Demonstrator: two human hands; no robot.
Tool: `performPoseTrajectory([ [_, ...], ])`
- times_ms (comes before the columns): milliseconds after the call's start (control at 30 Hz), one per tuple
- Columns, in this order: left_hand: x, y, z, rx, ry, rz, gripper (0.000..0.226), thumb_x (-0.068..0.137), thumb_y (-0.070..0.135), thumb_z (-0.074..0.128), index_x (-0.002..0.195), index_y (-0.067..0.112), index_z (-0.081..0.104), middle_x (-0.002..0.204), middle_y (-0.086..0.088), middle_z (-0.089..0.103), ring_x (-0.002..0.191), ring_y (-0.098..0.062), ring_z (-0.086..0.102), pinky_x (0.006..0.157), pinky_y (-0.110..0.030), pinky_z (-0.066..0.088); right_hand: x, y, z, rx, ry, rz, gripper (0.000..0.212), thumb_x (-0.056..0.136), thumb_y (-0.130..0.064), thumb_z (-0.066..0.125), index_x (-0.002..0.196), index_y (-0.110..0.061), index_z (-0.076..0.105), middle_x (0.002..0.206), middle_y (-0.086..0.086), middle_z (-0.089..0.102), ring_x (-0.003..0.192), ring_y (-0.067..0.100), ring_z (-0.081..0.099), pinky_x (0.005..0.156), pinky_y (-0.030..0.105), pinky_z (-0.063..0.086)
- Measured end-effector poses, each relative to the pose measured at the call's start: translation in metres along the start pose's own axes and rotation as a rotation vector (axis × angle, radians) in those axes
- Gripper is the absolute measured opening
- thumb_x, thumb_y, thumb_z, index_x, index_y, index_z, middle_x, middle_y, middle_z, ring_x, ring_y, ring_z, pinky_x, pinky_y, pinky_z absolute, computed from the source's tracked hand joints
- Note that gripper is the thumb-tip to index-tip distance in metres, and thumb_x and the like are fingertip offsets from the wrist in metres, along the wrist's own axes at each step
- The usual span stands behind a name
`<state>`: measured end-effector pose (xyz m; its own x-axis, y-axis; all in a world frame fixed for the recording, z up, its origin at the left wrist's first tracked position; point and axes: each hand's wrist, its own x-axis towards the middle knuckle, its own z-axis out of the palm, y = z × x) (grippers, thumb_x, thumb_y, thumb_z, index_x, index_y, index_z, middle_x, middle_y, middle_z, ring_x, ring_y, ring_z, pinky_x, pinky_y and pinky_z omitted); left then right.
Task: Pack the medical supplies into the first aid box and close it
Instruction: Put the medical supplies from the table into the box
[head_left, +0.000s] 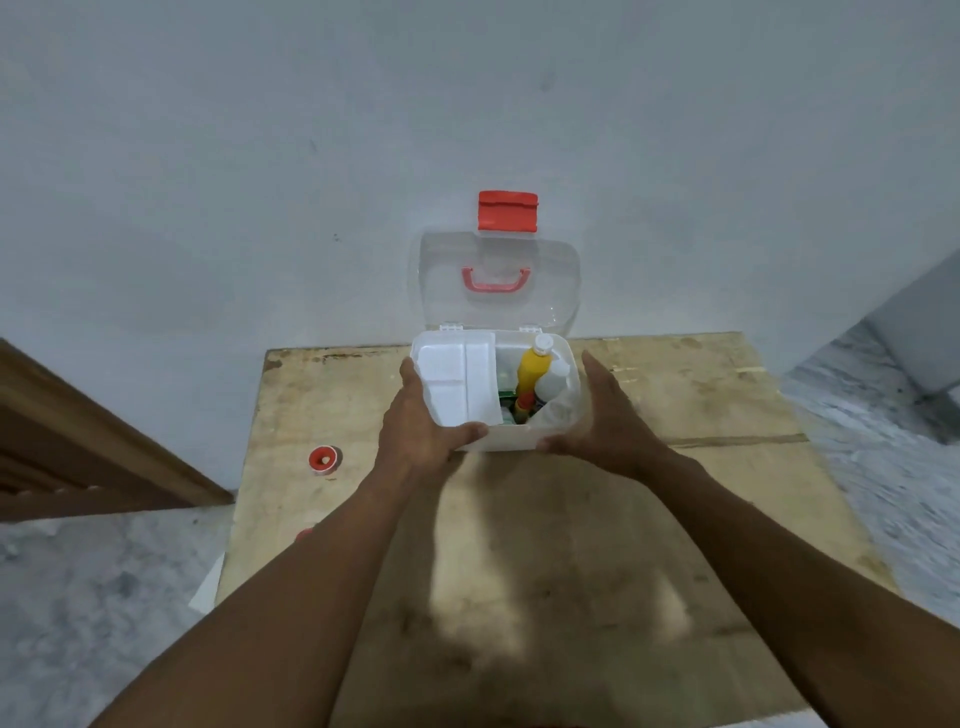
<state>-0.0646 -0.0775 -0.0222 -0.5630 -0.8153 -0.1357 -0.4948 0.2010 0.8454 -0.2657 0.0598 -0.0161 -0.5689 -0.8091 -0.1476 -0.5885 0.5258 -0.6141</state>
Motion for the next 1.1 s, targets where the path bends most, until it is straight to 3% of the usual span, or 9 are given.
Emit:
performPoseTrajectory([
  [167, -0.002, 0.004, -0.002, -0.006, -0.022, -0.065, 0.107, 0.064, 0.039, 0.089, 0.145, 0.028, 0.020, 0.123, 0.010, 0.053, 0.107, -0.018, 0.052, 0.079, -0.032, 0.046, 0.023, 0.004, -0.012, -0.035, -0.117, -0.215, 0.132, 0.037, -0.072, 0.084, 0.145, -0.029, 0.021, 0.143, -0.005, 0.038, 0.127, 0.020, 0.043, 0.101, 0.049, 0.046],
  [333, -0.004, 0.013, -0.004, -0.013, -0.030, -0.118, 0.110, 0.060, 0.043, 0.087, 0.147, 0.033, 0.020, 0.130, 0.010, 0.051, 0.114, -0.019, 0.048, 0.086, -0.035, 0.044, 0.035, 0.013, -0.014, 0.108, -0.220, -0.305, 0.130, 0.042, -0.064, 0.089, 0.146, -0.029, 0.020, 0.149, -0.007, 0.035, 0.135, 0.016, 0.039, 0.108, 0.048, 0.041],
  [533, -0.009, 0.017, 0.003, 0.025, 0.008, -0.138, 0.103, 0.069, 0.033, 0.088, 0.147, 0.027, 0.022, 0.129, 0.011, 0.047, 0.115, -0.018, 0.045, 0.084, -0.033, 0.042, 0.046, 0.034, -0.002, 0.175, -0.259, -0.251, 0.129, 0.053, -0.073, 0.080, 0.152, -0.027, 0.011, 0.152, -0.008, 0.034, 0.140, 0.017, 0.036, 0.110, 0.049, 0.040],
  [633, -0.011, 0.020, 0.006, 0.009, 0.020, -0.154, 0.100, 0.070, 0.031, 0.087, 0.146, 0.028, 0.023, 0.129, 0.010, 0.048, 0.117, -0.018, 0.045, 0.084, -0.032, 0.042, 0.049, 0.040, 0.000, 0.184, -0.243, -0.257, 0.133, 0.048, -0.075, 0.081, 0.152, -0.030, 0.011, 0.151, -0.009, 0.036, 0.139, 0.016, 0.038, 0.109, 0.048, 0.041],
  [800, -0.016, 0.025, 0.010, -0.007, 0.053, -0.181, 0.102, 0.058, 0.044, 0.086, 0.142, 0.030, 0.030, 0.130, 0.010, 0.051, 0.119, -0.021, 0.048, 0.094, -0.043, 0.049, 0.044, 0.039, 0.001, 0.165, -0.219, -0.253, 0.135, 0.046, -0.082, 0.075, 0.151, -0.034, 0.007, 0.155, -0.011, 0.031, 0.142, 0.016, 0.035, 0.112, 0.047, 0.038],
  [933, -0.032, 0.024, 0.022, -0.022, 0.164, -0.215, 0.105, 0.058, 0.053, 0.084, 0.145, 0.032, 0.028, 0.139, 0.005, 0.051, 0.126, -0.027, 0.049, 0.098, -0.050, 0.050, 0.044, 0.040, -0.001, 0.179, -0.221, -0.267, 0.132, 0.047, -0.080, 0.076, 0.150, -0.036, 0.006, 0.154, -0.012, 0.033, 0.141, 0.014, 0.036, 0.112, 0.046, 0.038],
  [1033, -0.061, 0.022, 0.039, -0.038, 0.349, -0.238, 0.111, 0.072, 0.044, 0.084, 0.157, 0.022, 0.016, 0.152, -0.005, 0.043, 0.134, -0.028, 0.046, 0.106, -0.047, 0.044, 0.044, 0.040, -0.003, 0.218, -0.227, -0.302, 0.126, 0.051, -0.074, 0.081, 0.150, -0.032, 0.014, 0.148, -0.010, 0.041, 0.135, 0.014, 0.044, 0.107, 0.047, 0.044],
  [1100, -0.087, 0.019, 0.050, -0.037, 0.463, -0.239, 0.100, 0.077, 0.041, 0.080, 0.156, 0.019, 0.023, 0.150, -0.008, 0.045, 0.128, -0.024, 0.051, 0.103, -0.043, 0.047, 0.041, 0.036, -0.005, 0.263, -0.229, -0.354, 0.114, 0.057, -0.064, 0.084, 0.147, -0.031, 0.023, 0.140, -0.009, 0.048, 0.129, 0.014, 0.049, 0.104, 0.047, 0.046],
])
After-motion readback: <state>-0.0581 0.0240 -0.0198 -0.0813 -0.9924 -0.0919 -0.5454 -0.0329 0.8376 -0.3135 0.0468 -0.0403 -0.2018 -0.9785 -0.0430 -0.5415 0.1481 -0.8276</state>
